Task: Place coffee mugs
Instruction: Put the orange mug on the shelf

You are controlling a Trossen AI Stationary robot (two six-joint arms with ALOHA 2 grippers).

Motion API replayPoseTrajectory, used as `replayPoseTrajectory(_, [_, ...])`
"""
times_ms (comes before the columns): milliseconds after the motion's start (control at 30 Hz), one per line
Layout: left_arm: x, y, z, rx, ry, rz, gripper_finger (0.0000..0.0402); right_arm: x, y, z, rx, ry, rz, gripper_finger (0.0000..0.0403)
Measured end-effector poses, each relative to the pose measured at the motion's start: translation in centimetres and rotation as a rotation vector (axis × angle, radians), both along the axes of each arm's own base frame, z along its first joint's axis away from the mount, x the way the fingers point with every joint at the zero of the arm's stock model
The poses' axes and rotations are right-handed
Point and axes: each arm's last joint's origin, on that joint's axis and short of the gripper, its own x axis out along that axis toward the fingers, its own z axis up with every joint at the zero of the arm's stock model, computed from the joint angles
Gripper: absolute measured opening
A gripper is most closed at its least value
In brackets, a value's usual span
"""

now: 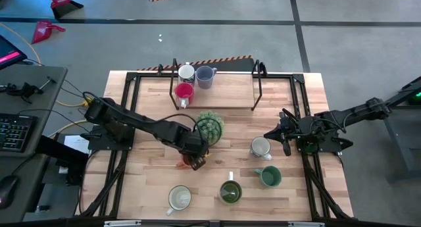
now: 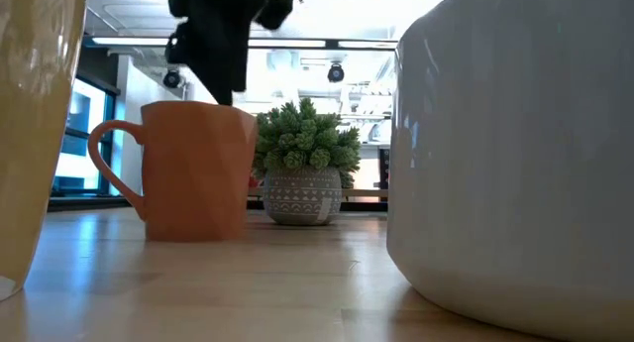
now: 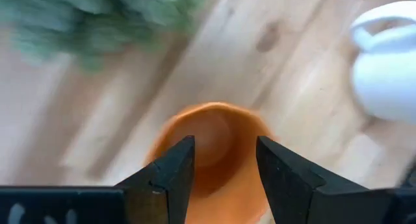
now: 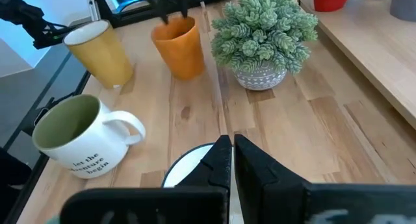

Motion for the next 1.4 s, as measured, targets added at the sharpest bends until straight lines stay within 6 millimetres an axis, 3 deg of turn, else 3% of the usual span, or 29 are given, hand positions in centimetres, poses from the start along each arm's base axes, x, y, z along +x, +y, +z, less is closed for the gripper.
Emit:
replayPoseTrajectory(200, [-1.3, 0.8, 1.3, 0.086, 0.143, 0.004, 0.0154, 0.0, 0.0, 0.0, 0.009, 0.001, -0.004, 0.0])
replayPoseTrajectory(867, [-2.3, 0.9, -2.0, 0.063, 0.236, -0.014, 0.0154, 0.0, 0.0, 0.0, 0.03, 0.002, 0.0, 0.0])
replayPoseTrajectory(1100, [-1.6, 0.8, -2.5, 0.057, 0.183, -0.03, 0.0154, 0.0, 0.0, 0.0, 0.03, 0.002, 0.0, 0.0])
replayPoseTrajectory(1400, [-0.4, 0.5, -5.0, 0.076, 0.22, -0.072, 0.0154, 0.0, 0.0, 0.0, 0.03, 0.002, 0.0, 0.0])
